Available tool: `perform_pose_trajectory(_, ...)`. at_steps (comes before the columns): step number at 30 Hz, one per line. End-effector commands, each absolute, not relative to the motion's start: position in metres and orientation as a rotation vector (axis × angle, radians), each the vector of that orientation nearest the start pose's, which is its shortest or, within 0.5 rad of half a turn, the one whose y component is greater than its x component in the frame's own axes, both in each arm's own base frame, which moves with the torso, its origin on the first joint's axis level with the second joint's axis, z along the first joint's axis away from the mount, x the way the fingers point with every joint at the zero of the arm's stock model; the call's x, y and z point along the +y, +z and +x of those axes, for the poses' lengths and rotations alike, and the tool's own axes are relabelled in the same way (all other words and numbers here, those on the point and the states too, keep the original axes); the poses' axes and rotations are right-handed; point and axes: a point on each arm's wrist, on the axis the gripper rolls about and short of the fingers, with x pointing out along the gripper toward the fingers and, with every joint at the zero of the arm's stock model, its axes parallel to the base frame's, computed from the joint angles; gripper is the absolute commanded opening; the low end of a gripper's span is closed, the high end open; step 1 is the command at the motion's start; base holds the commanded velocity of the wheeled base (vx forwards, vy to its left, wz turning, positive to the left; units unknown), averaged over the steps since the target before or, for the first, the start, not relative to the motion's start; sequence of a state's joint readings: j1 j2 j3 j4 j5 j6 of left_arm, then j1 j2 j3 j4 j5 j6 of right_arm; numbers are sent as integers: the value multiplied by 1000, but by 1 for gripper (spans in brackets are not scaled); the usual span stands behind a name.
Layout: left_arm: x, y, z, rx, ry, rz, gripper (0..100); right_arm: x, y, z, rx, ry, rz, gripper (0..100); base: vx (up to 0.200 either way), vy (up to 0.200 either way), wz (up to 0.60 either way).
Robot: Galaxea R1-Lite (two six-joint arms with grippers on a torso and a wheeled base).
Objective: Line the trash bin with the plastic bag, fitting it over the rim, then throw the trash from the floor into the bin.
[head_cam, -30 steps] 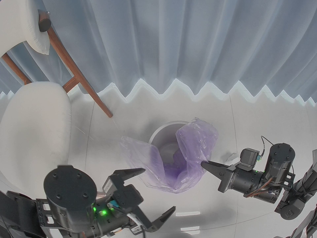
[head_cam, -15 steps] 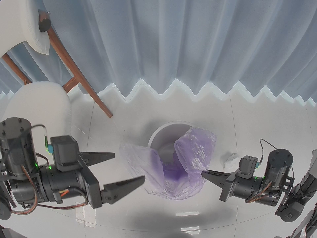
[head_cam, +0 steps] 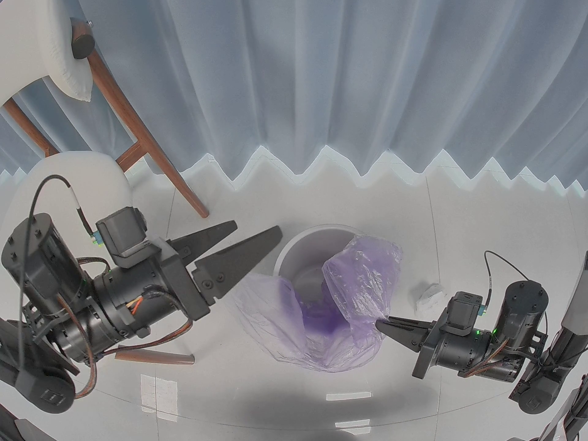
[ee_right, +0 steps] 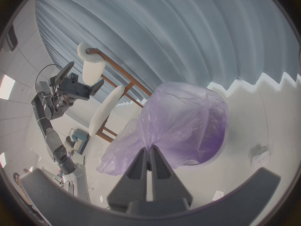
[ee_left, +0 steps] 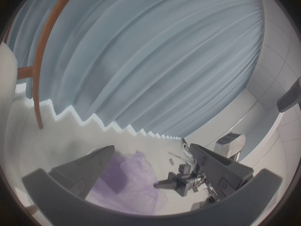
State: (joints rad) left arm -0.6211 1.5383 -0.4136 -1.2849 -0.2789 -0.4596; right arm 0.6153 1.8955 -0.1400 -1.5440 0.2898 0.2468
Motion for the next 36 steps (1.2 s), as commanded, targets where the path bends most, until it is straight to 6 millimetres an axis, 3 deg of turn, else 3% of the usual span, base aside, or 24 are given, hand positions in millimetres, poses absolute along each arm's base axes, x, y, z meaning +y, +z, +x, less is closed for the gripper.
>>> perform_pose_trajectory(1,-160,119,217,147,-900,-384,100,140,75,192,316,884,176,0,0,0,0)
perform_pose_trajectory(6,-143,101,202,180,-956,-165,100,141,76,193,308,883,177,0,0,0,0)
perform_pose_trajectory(10,-119,94,214,154,-910,-66,100,141,77,191,296,883,162,0,0,0,0)
perform_pose_trajectory(18,-91,88,227,117,-877,62,100,141,77,187,294,893,139,0,0,0,0)
perform_pose_trajectory(25,-93,69,223,158,-937,144,100,147,77,182,295,900,130,0,0,0,0)
perform_pose_trajectory(30,-106,54,230,208,-900,159,100,151,76,179,299,903,124,0,0,0,0)
perform_pose_trajectory(36,-116,55,232,198,-882,164,100,152,75,178,304,905,122,0,0,0,0)
